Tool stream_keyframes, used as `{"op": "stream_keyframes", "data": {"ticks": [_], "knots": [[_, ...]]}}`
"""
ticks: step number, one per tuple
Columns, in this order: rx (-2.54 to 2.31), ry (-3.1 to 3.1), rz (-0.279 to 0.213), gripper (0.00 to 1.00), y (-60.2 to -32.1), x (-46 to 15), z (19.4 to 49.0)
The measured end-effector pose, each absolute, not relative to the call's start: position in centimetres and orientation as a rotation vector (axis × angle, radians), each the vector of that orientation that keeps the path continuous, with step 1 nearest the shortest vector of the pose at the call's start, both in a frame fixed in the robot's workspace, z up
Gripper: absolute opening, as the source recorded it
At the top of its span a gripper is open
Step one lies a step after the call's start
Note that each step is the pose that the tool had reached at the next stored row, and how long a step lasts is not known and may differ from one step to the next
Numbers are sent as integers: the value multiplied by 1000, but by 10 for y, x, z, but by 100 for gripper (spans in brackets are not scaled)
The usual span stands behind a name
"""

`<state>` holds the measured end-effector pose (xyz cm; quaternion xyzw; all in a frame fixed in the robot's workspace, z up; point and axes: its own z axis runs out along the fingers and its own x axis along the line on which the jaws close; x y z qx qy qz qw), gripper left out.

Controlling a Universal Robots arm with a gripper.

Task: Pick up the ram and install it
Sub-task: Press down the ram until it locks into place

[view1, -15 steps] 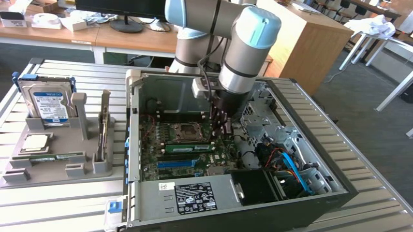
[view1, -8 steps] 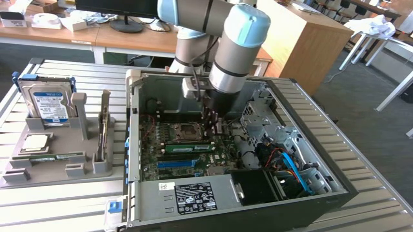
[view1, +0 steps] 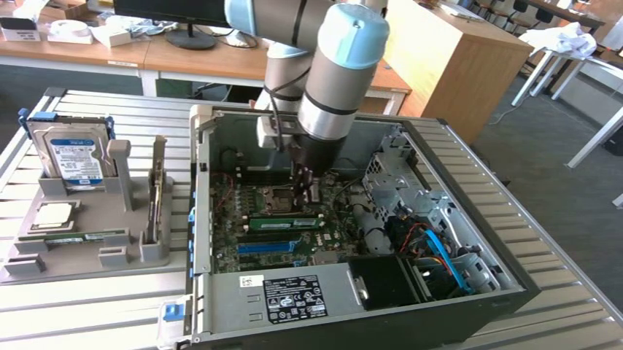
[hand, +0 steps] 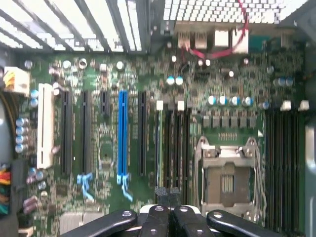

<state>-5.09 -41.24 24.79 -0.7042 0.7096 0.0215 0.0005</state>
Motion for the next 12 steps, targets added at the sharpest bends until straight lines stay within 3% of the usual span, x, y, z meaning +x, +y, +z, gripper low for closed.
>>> {"op": "stream_keyframes", "data": {"ticks": [12], "knots": [[-2212,2229,68,10,-412,-79,248]]}}
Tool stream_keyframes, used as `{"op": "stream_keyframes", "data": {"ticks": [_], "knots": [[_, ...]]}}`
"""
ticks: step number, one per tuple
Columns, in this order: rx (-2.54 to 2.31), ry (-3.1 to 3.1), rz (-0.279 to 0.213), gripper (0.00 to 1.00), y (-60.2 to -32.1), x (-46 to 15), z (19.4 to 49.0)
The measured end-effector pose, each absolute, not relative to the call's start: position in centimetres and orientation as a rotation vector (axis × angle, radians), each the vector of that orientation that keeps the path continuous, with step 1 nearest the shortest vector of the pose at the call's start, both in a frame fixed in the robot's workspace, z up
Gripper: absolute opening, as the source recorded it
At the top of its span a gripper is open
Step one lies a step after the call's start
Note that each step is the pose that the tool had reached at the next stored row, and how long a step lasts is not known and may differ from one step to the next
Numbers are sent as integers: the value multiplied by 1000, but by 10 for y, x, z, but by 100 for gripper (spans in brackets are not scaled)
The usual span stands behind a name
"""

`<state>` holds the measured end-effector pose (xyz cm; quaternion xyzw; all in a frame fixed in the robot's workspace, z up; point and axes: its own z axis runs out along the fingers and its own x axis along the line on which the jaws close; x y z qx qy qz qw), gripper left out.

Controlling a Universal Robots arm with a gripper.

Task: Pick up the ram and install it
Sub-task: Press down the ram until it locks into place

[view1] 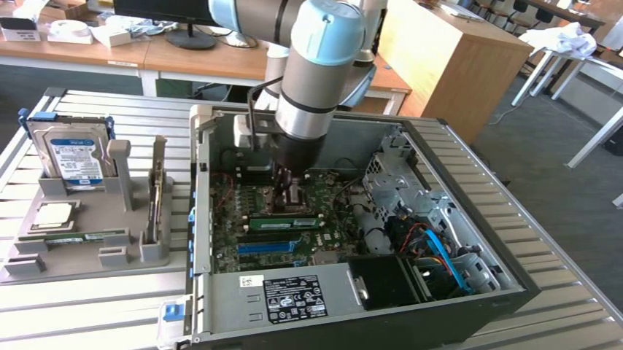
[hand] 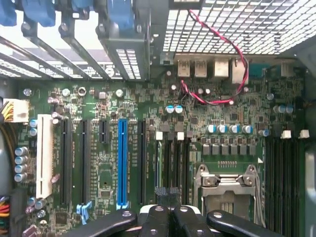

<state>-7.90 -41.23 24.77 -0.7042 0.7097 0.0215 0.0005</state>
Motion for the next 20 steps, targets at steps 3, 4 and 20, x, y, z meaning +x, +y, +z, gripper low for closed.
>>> {"op": "stream_keyframes", "data": {"ticks": [3,4,20], "knots": [[-2212,2229,68,10,-412,-80,248],[-2212,2229,68,10,-412,-81,248],[-2212,2229,68,10,-412,-87,246]]}}
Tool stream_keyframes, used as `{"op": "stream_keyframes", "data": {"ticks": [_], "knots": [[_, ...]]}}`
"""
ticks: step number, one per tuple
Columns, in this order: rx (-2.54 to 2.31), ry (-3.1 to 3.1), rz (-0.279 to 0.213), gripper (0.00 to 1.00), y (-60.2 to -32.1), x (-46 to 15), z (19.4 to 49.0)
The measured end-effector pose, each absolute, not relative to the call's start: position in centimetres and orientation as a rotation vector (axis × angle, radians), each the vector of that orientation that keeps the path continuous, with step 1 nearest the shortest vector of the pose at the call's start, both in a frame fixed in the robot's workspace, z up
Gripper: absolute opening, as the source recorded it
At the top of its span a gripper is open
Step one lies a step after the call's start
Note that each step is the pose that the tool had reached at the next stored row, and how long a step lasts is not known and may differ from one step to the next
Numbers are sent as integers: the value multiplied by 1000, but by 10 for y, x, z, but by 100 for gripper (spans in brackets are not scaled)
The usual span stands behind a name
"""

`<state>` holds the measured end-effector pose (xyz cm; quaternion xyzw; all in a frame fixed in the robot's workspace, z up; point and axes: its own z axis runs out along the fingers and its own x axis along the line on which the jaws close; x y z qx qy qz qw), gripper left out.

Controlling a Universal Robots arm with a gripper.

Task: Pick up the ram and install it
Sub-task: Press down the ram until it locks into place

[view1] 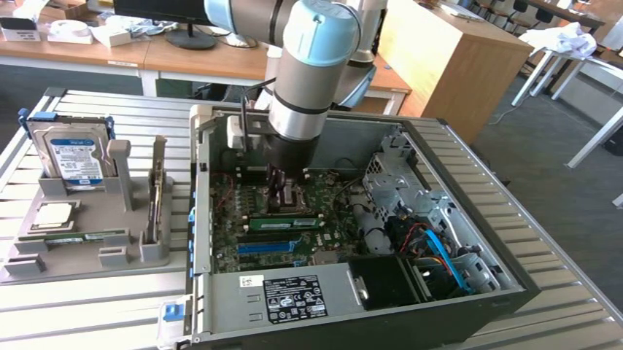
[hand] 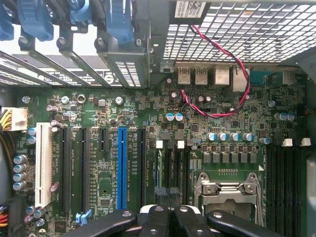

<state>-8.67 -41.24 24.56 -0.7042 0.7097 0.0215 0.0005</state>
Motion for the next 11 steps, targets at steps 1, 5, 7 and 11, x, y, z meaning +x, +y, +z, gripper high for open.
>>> {"op": "stream_keyframes", "data": {"ticks": [1,5,7,11], "knots": [[-2212,2229,68,10,-412,-87,245],[-2211,2229,68,10,-413,-87,243],[-2212,2229,68,10,-413,-87,242],[-2212,2229,68,10,-413,-87,239]]}}
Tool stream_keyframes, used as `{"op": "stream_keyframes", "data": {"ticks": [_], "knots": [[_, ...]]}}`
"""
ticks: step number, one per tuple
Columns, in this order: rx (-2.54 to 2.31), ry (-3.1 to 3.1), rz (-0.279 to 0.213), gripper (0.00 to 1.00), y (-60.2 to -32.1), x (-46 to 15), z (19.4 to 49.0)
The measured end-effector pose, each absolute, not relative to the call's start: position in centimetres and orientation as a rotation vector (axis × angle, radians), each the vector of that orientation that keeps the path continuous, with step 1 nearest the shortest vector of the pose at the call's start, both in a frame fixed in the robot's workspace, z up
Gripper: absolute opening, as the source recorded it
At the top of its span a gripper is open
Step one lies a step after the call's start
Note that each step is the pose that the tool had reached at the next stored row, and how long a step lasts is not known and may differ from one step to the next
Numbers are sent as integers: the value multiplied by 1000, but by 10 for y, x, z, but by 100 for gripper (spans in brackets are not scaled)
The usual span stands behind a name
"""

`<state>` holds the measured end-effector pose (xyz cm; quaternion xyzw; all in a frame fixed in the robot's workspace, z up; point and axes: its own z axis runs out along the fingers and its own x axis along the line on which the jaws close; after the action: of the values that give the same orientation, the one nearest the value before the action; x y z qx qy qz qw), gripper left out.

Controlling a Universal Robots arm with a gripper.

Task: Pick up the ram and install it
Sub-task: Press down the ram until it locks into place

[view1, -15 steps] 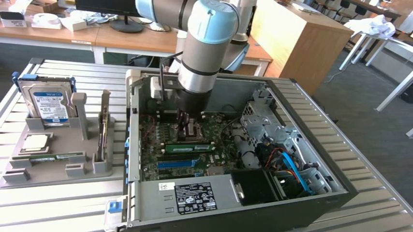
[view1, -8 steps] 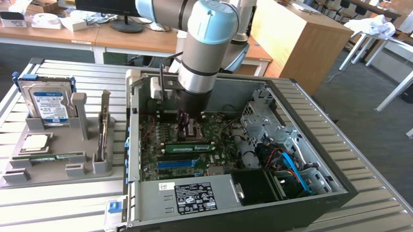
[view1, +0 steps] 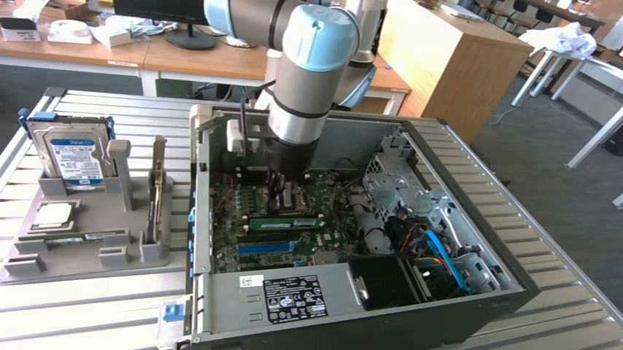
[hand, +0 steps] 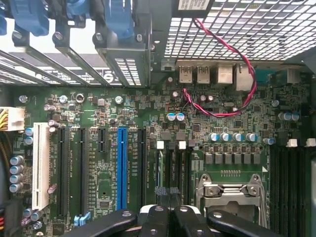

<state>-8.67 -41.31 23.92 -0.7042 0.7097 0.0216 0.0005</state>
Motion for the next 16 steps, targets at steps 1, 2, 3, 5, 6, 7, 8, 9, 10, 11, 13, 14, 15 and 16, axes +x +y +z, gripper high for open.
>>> {"op": "stream_keyframes", "data": {"ticks": [1,2,3,5,6,7,8,9,10,11,13,14,15,16], "knots": [[-2212,2229,68,10,-413,-87,239],[-2212,2229,68,10,-413,-87,238],[-2212,2229,68,10,-413,-87,237],[-2212,2229,68,10,-413,-87,237],[-2212,2229,68,10,-413,-87,237],[-2212,2229,68,10,-413,-87,237],[-2212,2229,68,10,-413,-87,237],[-2212,2229,68,10,-413,-87,237],[-2212,2228,68,10,-414,-87,237],[-2212,2229,68,10,-414,-87,237],[-2212,2229,68,10,-414,-87,237],[-2212,2229,68,10,-414,-87,237],[-2212,2229,68,10,-414,-87,237],[-2212,2229,68,10,-414,-87,236]]}}
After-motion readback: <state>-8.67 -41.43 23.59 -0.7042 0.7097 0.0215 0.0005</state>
